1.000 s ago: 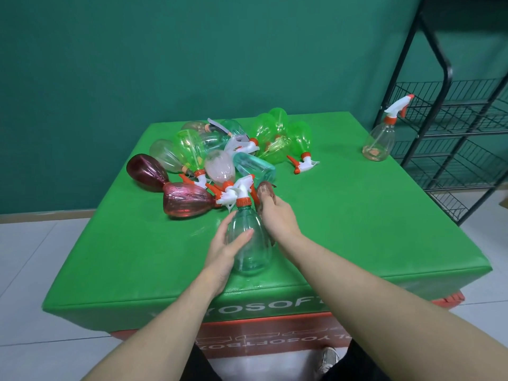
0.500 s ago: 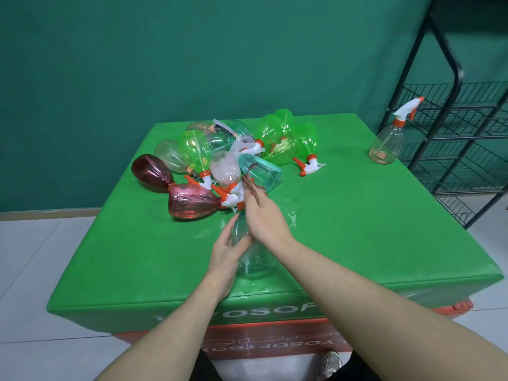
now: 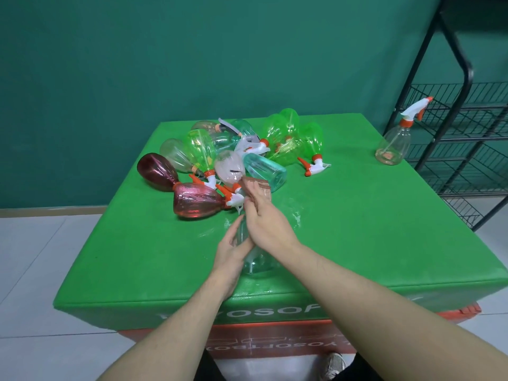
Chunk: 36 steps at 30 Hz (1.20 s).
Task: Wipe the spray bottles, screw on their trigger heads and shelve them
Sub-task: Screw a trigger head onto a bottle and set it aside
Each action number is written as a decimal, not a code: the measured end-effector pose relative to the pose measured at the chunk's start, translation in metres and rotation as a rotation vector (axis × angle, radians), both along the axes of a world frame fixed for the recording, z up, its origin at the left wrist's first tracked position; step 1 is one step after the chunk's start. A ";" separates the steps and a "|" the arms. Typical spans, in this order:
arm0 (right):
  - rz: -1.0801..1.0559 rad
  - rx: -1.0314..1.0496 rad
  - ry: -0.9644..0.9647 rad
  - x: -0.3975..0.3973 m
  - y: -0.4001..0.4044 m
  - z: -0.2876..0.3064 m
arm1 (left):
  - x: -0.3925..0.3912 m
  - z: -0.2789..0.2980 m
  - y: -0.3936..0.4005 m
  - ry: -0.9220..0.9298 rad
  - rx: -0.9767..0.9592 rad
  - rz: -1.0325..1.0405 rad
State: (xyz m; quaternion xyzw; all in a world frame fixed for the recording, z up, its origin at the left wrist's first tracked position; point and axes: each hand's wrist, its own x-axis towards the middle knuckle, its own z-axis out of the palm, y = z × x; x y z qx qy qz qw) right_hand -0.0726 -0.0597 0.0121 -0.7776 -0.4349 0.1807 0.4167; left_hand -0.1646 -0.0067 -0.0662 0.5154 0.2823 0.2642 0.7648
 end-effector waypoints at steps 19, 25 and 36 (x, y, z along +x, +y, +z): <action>-0.019 -0.060 0.075 0.018 0.010 -0.002 | -0.001 -0.001 0.001 0.030 -0.042 0.040; -0.075 -0.166 0.124 0.025 -0.004 -0.016 | 0.000 0.000 0.001 0.017 -0.080 0.044; -0.164 -0.196 0.221 0.037 -0.029 -0.006 | -0.005 0.017 -0.002 0.041 0.013 0.081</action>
